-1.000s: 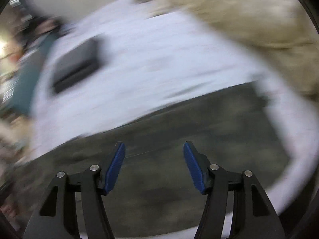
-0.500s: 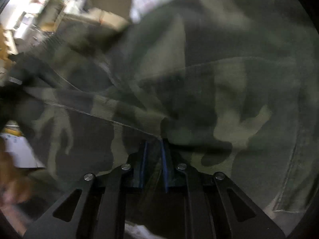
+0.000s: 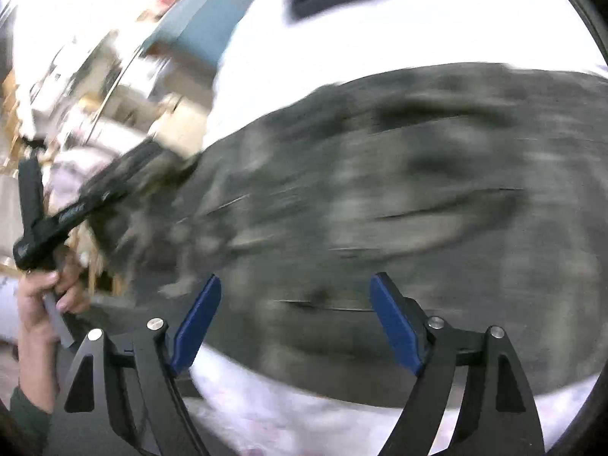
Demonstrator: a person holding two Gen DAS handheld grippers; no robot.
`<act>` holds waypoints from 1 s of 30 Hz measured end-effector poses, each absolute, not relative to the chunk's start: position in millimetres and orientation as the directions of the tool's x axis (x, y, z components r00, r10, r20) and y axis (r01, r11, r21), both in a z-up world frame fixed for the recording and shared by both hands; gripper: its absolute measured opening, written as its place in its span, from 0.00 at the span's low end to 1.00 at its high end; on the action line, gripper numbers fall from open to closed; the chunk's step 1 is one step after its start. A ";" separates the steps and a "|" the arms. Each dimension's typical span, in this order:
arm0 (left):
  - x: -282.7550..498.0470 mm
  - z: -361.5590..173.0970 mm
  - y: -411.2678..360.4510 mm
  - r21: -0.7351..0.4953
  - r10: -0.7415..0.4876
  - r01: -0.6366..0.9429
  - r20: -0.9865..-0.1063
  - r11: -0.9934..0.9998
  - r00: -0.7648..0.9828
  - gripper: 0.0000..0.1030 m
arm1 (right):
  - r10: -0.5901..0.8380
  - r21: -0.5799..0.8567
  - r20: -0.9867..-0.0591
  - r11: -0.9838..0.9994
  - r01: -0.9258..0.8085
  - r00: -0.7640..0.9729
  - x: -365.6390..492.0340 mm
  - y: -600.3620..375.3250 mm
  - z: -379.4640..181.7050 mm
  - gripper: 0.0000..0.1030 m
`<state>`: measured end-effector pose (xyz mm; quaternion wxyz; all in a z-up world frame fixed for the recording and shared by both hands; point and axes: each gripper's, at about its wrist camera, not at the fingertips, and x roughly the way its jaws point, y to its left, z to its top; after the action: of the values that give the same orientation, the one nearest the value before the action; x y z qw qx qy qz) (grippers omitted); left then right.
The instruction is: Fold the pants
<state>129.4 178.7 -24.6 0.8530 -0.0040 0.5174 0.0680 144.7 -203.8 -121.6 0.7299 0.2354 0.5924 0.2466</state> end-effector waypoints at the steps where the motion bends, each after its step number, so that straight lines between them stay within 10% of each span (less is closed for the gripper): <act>1: 128.5 -22.8 172.9 0.082 0.125 -0.112 -0.877 0.990 0.465 0.23 | 0.635 0.637 -0.750 0.769 -0.054 0.187 135.0 -211.6 -121.5 0.81; 11: 100.6 -10.0 27.1 0.286 0.207 0.050 -0.790 0.957 0.577 0.24 | 0.574 0.679 -0.706 0.714 0.169 0.414 120.1 -316.8 -118.3 0.81; 18: 92.4 -123.0 -88.4 0.454 0.267 0.333 -0.837 0.826 0.478 0.34 | 0.616 0.729 -0.684 0.558 0.397 0.391 125.9 -356.1 -157.9 0.81; 23: 69.0 -133.7 -107.1 0.354 0.116 0.489 -0.885 0.798 0.451 0.80 | 0.620 0.708 -0.704 0.582 0.399 0.346 124.7 -349.8 -163.7 0.81; 30: 69.1 -40.0 -22.9 -0.017 -0.210 0.450 -0.900 0.893 0.383 0.82 | 0.630 0.694 -0.720 0.668 0.270 0.292 133.6 -315.4 -155.1 0.81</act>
<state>69.1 -22.9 -40.0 0.8234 0.1160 0.5182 -0.2003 133.6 -315.4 -155.1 0.7044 0.3868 0.5812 0.1278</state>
